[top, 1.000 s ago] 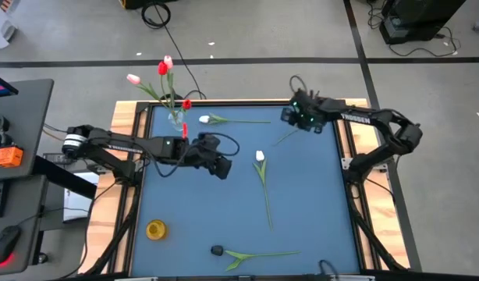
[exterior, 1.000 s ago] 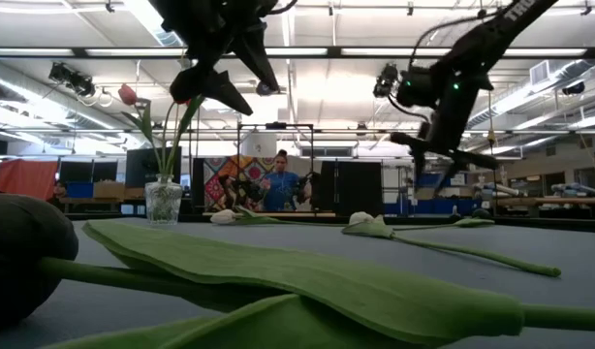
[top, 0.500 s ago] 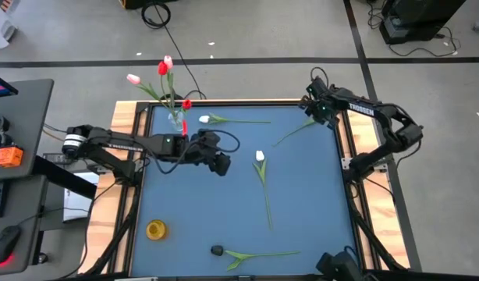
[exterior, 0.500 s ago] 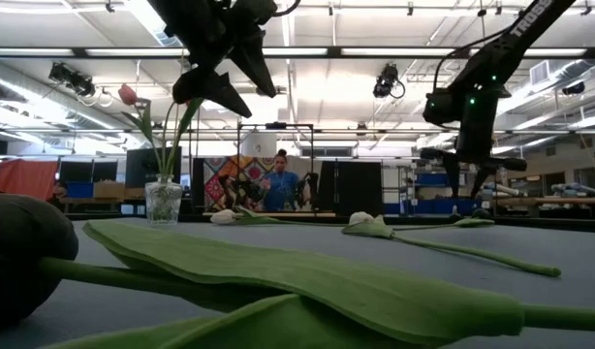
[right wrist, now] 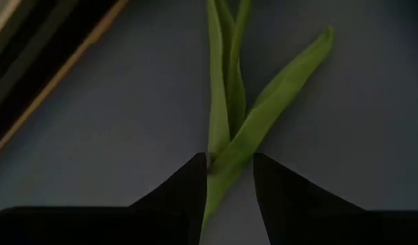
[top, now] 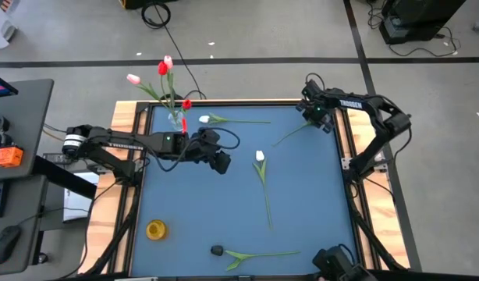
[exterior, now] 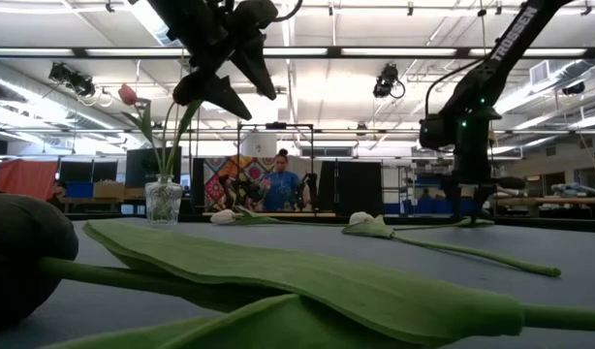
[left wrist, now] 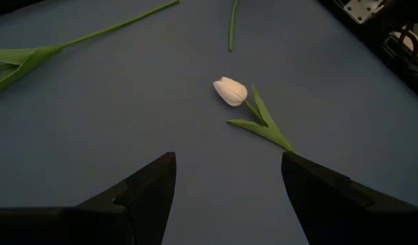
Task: Sort flowers into vase by color
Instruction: Put the top black tulip into the yellow vase
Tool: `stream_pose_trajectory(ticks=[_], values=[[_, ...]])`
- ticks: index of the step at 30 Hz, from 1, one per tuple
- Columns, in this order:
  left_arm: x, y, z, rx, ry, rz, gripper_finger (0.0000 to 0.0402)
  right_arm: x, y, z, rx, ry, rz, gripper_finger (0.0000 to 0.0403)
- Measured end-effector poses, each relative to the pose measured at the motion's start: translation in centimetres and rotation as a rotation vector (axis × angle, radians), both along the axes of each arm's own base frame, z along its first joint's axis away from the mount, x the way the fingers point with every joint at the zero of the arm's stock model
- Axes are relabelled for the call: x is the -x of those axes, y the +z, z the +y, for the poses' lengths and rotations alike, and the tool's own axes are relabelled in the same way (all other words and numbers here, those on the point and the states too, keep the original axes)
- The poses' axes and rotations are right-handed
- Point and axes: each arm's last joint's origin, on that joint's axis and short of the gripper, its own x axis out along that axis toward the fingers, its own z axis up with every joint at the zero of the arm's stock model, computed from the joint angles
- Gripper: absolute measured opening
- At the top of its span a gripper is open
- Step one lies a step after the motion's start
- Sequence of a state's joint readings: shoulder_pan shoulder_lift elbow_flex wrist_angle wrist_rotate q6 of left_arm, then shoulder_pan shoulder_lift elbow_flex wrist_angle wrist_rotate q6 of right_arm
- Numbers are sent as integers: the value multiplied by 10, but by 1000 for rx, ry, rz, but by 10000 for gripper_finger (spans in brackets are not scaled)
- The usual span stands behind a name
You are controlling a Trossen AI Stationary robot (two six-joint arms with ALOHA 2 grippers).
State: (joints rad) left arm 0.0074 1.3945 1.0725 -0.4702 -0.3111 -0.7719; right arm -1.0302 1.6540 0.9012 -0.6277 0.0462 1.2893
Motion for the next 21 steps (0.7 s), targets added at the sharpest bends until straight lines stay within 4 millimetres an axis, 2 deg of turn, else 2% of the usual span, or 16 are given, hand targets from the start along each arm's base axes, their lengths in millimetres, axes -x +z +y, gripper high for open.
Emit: stream_pose_trajectory(ticks=[8,11,17,21], values=[[0,0,4,4,13,-4,272,-5,-12,0,-52,-4,0,124],[0,0,4,4,14,-4,272,-6,-13,2,-56,23,19,100],[0,0,4,3,13,-4,272,-13,-6,7,-4,123,21,15],[0,0,4,2,13,-3,272,-23,8,11,77,184,-44,14]])
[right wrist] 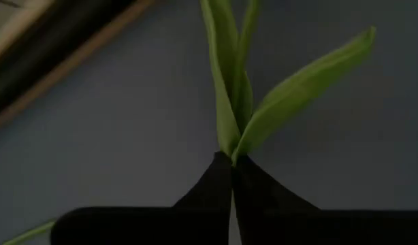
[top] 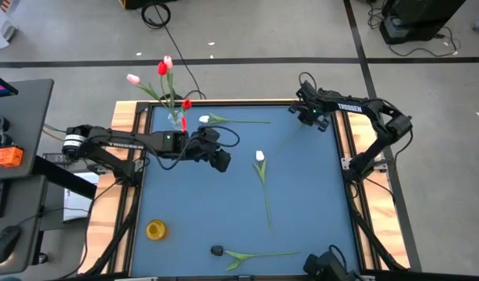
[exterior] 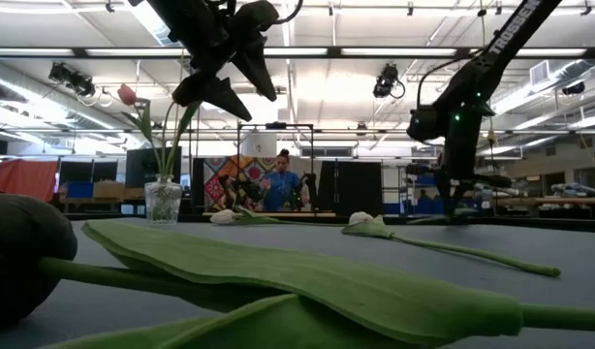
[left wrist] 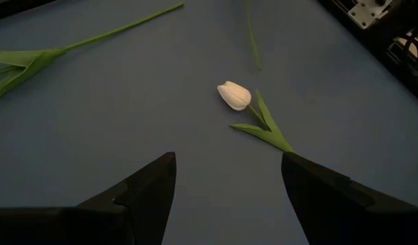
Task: Sort flowers into vase by color
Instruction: Put the top black tulip into the yellow vase
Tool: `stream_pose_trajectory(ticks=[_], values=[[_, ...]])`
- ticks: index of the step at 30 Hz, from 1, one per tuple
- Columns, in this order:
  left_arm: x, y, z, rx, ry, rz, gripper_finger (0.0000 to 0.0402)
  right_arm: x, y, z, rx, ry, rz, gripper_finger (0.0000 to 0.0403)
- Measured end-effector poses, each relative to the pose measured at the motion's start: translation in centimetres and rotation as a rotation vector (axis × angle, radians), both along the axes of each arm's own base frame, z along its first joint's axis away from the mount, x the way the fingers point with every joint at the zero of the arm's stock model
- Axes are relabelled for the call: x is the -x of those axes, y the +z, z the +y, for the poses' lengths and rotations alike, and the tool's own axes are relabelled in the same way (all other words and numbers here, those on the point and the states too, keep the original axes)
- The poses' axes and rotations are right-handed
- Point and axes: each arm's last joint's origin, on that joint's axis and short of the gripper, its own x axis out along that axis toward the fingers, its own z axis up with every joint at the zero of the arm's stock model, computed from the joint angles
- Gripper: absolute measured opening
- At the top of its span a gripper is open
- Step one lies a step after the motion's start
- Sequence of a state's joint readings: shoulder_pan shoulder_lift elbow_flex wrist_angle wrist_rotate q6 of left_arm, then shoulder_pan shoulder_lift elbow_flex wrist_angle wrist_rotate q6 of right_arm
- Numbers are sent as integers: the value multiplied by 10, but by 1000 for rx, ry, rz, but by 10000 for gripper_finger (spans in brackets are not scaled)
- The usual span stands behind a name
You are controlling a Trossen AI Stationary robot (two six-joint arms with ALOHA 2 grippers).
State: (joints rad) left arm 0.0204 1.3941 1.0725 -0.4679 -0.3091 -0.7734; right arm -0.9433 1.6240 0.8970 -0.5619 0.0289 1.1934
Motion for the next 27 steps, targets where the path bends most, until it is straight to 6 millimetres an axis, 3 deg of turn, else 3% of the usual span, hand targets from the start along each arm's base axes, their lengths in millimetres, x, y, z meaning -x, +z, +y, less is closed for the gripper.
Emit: stream_pose_trajectory(ticks=[11,19,27], values=[[-1,1,0,8,6,-17,272,-40,46,24,280,274,-203,3],[-1,17,0,21,12,-153,272,-75,76,57,569,697,-268,7],[-4,35,0,-45,-21,-296,272,-109,112,96,907,1101,-506,7]])
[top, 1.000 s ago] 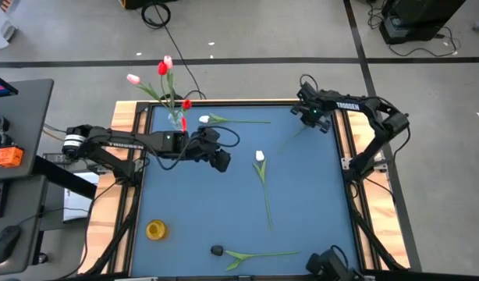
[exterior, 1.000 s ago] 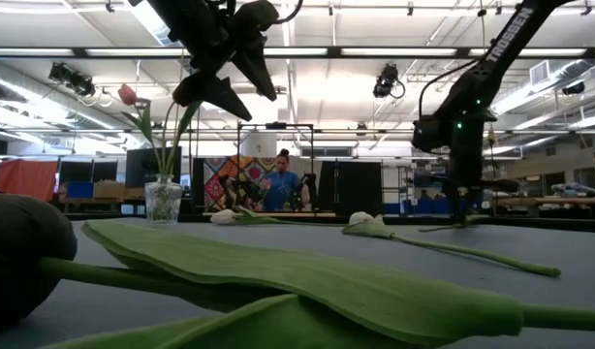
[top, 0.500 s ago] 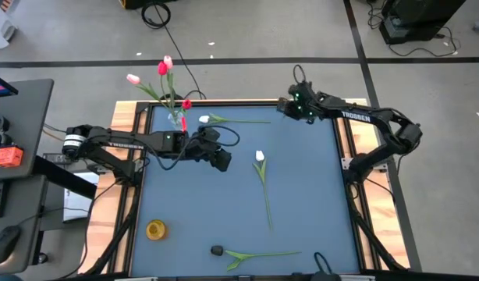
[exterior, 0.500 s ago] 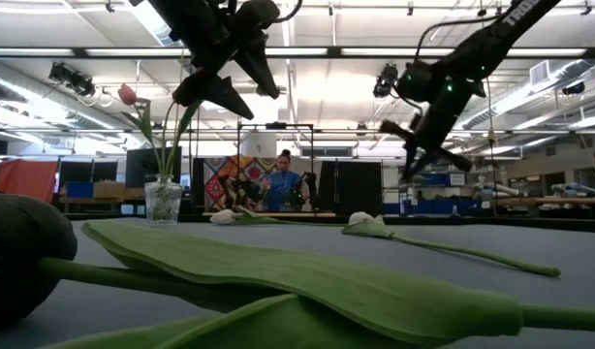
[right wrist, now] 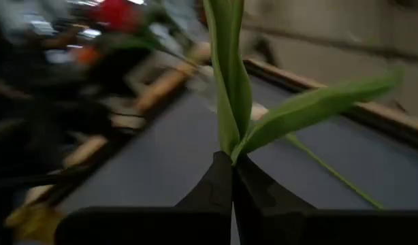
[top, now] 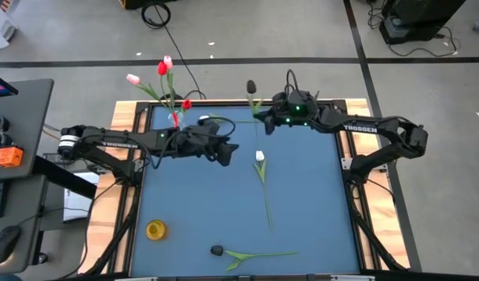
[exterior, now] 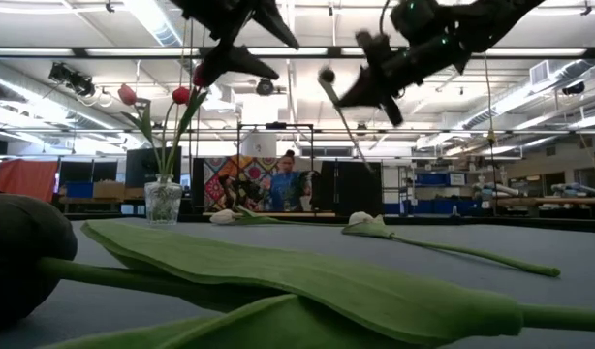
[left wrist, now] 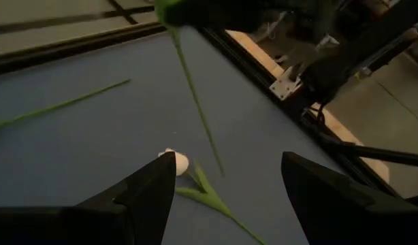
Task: Sort flowers into vase by color
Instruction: Put the top black tulip into the yellow vase
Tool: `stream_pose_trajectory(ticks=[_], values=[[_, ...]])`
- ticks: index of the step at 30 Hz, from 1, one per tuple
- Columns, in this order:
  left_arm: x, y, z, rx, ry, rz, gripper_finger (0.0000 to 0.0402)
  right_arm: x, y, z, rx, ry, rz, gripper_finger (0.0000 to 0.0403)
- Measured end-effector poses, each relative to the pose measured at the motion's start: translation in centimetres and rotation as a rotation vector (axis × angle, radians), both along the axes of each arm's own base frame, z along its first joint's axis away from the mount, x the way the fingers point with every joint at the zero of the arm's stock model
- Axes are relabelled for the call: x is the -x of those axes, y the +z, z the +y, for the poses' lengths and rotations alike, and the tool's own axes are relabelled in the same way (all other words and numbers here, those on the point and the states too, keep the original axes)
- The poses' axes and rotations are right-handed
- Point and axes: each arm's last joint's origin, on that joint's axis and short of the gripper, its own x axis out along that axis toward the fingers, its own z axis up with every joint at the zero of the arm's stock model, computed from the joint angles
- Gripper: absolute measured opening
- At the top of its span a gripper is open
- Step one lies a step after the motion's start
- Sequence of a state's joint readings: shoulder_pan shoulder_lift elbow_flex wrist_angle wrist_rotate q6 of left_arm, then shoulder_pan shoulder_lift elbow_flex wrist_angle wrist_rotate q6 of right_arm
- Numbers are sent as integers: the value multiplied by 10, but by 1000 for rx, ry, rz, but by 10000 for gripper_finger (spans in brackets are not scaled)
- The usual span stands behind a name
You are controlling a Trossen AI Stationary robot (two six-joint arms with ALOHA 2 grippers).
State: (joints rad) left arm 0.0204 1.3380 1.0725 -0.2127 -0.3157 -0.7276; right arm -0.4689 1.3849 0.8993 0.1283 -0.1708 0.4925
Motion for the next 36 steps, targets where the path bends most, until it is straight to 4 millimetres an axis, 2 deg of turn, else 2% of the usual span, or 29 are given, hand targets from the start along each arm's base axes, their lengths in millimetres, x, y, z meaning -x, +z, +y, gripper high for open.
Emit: stream_pose_trajectory(ticks=[7,11,18,23,27,30,36], values=[[-3,5,0,-67,-33,-41,272,-21,26,37,254,270,-239,8],[-3,10,-3,-105,-58,-70,272,-26,34,54,346,342,-310,8],[-6,20,-10,-234,-128,-131,271,-29,33,67,382,425,-313,8],[-8,30,-7,-299,-124,-215,251,-30,33,72,408,478,-317,8],[-9,35,-3,-323,-111,-256,218,-31,32,76,428,494,-308,9],[-9,36,-3,-345,-119,-255,178,-31,32,76,429,490,-309,9],[-9,35,-5,-382,-198,-250,57,-31,32,75,420,484,-309,15]])
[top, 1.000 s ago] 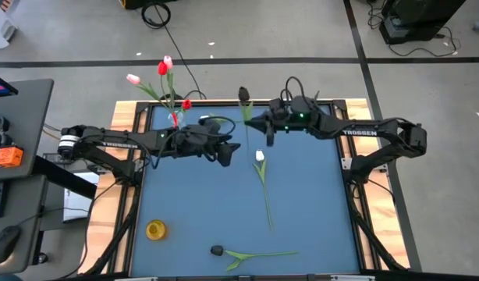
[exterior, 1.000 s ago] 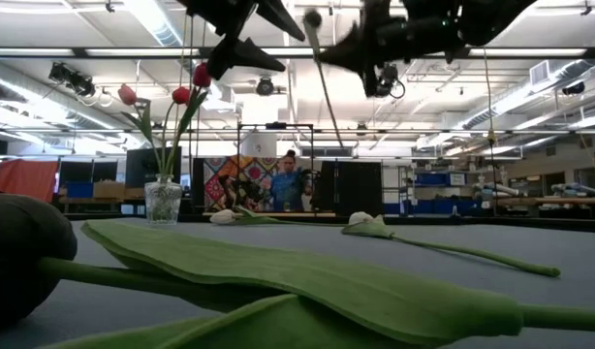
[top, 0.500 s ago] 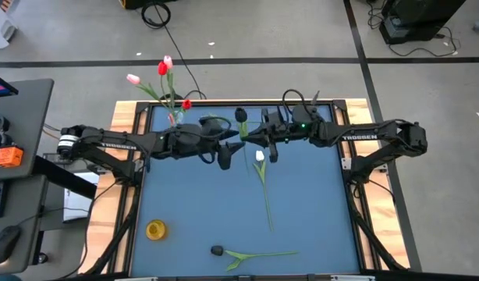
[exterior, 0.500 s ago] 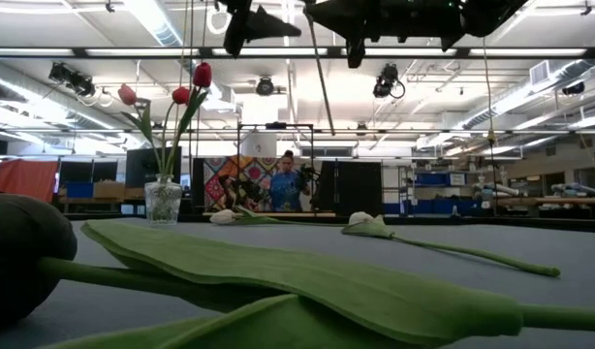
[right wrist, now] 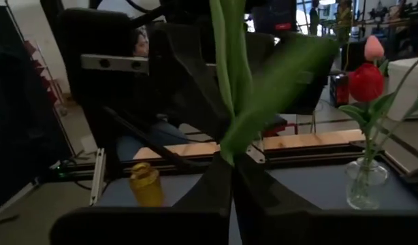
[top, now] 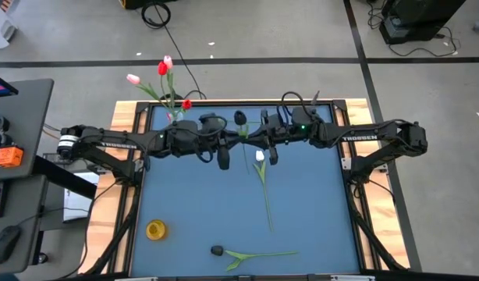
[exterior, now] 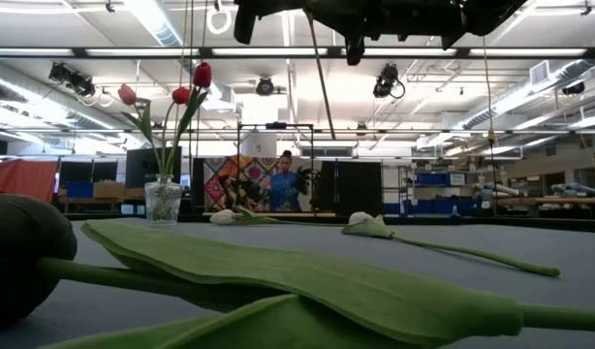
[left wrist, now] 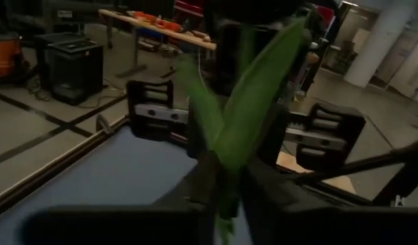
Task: Sort flowers into vase by color
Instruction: Put the top black tulip into the yellow vase
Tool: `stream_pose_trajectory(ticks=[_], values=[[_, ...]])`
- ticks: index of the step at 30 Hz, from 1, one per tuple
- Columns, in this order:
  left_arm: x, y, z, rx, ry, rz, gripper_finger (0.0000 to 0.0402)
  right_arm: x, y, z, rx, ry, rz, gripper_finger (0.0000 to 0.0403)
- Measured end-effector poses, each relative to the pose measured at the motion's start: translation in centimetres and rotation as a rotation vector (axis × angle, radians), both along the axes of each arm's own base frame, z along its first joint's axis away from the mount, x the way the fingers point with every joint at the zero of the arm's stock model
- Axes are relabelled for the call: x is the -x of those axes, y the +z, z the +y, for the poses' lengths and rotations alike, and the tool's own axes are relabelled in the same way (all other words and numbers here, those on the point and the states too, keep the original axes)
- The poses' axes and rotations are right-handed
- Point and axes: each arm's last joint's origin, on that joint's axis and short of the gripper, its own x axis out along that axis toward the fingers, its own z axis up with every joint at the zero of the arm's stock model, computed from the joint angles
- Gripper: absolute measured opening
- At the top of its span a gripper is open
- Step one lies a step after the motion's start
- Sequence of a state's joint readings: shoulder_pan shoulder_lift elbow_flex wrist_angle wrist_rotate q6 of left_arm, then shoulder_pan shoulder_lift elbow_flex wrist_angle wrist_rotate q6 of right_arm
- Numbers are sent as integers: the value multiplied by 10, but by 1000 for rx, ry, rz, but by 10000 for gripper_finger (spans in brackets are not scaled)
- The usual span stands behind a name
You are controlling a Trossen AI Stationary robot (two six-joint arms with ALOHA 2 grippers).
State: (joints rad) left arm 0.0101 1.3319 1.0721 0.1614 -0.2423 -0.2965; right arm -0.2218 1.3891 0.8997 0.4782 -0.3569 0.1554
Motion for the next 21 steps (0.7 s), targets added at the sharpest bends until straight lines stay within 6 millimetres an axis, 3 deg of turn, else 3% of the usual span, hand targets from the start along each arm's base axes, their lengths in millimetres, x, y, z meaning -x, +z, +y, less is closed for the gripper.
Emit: stream_pose_trajectory(ticks=[2,9,15,21], values=[[0,0,0,-16,-3,4,19,0,0,0,-7,-16,4,26],[7,0,-4,-70,-22,66,8,0,-3,-2,-103,-71,41,102],[50,13,-24,-105,-48,195,5,2,-6,-4,-362,-130,106,133],[100,26,-61,-121,-182,236,4,3,-12,12,-415,-132,207,128]])
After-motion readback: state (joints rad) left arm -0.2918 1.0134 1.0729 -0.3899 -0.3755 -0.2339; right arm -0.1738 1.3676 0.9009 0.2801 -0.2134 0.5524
